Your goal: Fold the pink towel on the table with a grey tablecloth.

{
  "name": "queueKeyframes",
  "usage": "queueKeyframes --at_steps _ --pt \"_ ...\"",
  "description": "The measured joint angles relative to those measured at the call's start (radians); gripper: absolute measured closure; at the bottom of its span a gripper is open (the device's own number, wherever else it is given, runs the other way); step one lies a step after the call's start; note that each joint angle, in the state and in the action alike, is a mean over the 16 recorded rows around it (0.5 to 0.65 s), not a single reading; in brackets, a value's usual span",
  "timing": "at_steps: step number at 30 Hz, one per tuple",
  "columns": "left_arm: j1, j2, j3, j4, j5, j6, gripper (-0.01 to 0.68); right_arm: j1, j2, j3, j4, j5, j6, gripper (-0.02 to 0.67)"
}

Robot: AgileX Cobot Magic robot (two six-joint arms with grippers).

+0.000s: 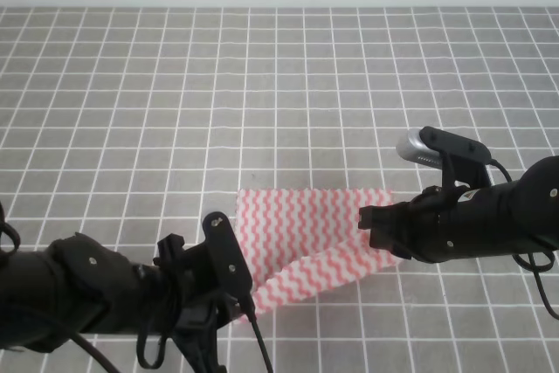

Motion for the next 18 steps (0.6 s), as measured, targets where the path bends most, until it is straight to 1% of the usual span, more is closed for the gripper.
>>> queueKeyframes --at_steps 3,6,18 --pt "0.000 0.001 -0.009 -0.025 -0.006 0.001 0.654 0.000 0.002 0.000 0.000 -0.004 0.000 0.664" --pt "0.000 0.002 -0.020 -0.054 -0.021 0.001 0.669 0.000 0.001 0.000 0.000 -0.010 0.001 0.664" --pt "0.000 0.012 -0.070 -0.138 -0.132 0.001 0.674 -0.004 0.001 0.000 0.005 -0.038 0.006 0.664"
